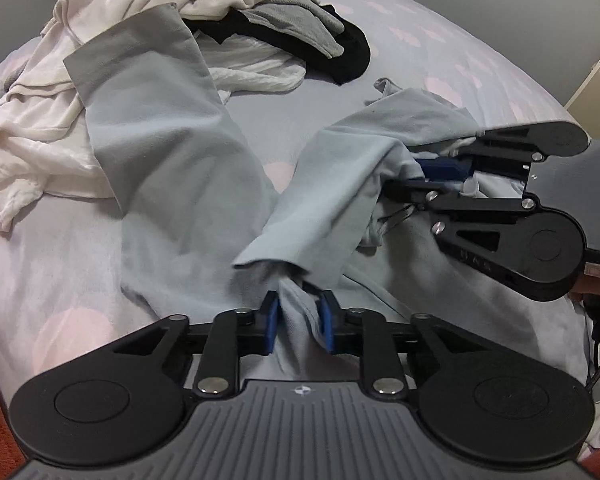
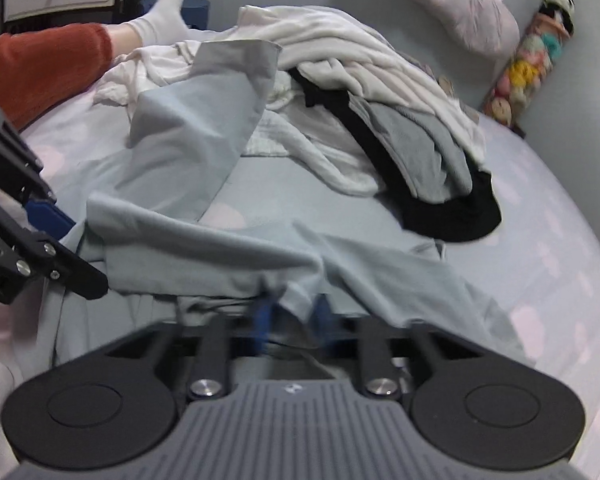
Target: Fold clothes
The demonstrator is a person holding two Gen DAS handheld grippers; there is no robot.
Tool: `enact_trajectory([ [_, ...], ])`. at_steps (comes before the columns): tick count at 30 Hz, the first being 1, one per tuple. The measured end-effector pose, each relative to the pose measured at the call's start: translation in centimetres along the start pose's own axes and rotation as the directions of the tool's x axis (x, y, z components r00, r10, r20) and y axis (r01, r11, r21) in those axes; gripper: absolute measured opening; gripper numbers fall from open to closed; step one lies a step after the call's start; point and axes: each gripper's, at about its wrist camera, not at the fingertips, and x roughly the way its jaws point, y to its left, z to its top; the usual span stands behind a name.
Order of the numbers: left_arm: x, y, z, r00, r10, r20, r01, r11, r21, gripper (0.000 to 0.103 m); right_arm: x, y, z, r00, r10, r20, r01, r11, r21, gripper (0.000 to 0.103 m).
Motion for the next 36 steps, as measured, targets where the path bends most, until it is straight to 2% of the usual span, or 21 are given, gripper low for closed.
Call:
enact_trajectory([
  [1, -0.3, 0.1, 0.0, 1.0, -0.003, 0.007, 0.003, 1.0, -0.002, 0.01, -0.3, -0.1, 0.0, 1.0, -0.011, 0.008, 0.011, 1.0, 0.019, 0.01],
  [2, -0.6, 0.1, 0.0, 1.0, -0.005, 0.016, 0.006, 1.0, -0.004, 0.006, -0.7, -0.2, 0.0, 1.0, -0.022, 0.016, 0.021, 0.999, 0.038, 0.009],
  [6, -2.6, 0.1, 0.5, 0.997, -0.001, 0.083, 0.0, 1.0, 0.004, 0.005, -4.2, -1.3, -0.1, 0.987, -0.143, 0.079, 0.136, 0.988, 0.078, 0.007],
  [9, -4.3, 0.1, 1.0, 0.99, 0.004, 0.139, -0.005, 1.0, 0.004, 0.005, -7.6, -3.0, -0.2, 0.959, -0.26, 0.11, 0.246, 0.961, 0.127, 0.007],
  [14, -8.0, 0.0, 2.3, 0.968, 0.01, 0.249, -0.015, 1.0, 0.02, 0.005, -13.7, -6.0, -0.3, 0.895, -0.424, 0.135, 0.392, 0.895, 0.215, 0.007],
  [18, -11.8, -0.1, 3.7, 0.935, 0.013, 0.354, -0.027, 0.999, 0.032, 0.005, -18.4, -7.9, -1.1, 0.865, -0.486, 0.125, 0.432, 0.848, 0.306, 0.007],
  [25, -18.7, 0.7, 6.7, 0.844, 0.06, 0.533, -0.086, 0.996, 0.025, 0.003, -26.5, -9.2, -3.1, 0.815, -0.566, 0.123, 0.462, 0.764, 0.451, 0.007],
  [27, -20.4, 0.9, 7.4, 0.818, 0.073, 0.57, -0.104, 0.994, 0.022, 0.003, -28.5, -8.7, -3.5, 0.806, -0.577, 0.131, 0.459, 0.75, 0.476, 0.007],
  [28, -21.0, 1.0, 7.6, 0.813, 0.074, 0.578, -0.106, 0.994, 0.022, 0.003, -29.4, -8.3, -3.7, 0.809, -0.572, 0.136, 0.446, 0.748, 0.492, 0.007],
  [30, -21.7, 1.0, 8.0, 0.813, 0.078, 0.577, -0.113, 0.993, 0.026, 0.003, -31.0, -7.6, -4.2, 0.825, -0.546, 0.145, 0.404, 0.749, 0.525, 0.007],
  [31, -21.5, 0.8, 8.1, 0.822, 0.089, 0.563, -0.133, 0.99, 0.038, 0.003, -31.5, -7.3, -4.5, 0.841, -0.522, 0.142, 0.375, 0.751, 0.544, 0.008],
  [32, -20.8, 0.8, 8.0, 0.833, 0.098, 0.544, -0.15, 0.987, 0.052, 0.003, -31.7, -7.0, -4.9, 0.866, -0.484, 0.128, 0.337, 0.753, 0.565, 0.008],
  [34, -18.5, 0.9, 7.5, 0.869, 0.118, 0.48, -0.172, 0.983, 0.07, 0.003, -31.5, -6.2, -6.4, 0.905, -0.412, 0.108, 0.262, 0.738, 0.622, 0.01],
  [36, -16.1, 1.3, 6.8, 0.902, 0.14, 0.408, -0.186, 0.98, 0.074, 0.003, -30.5, -5.0, -8.4, 0.926, -0.371, 0.073, 0.232, 0.709, 0.666, 0.01],
])
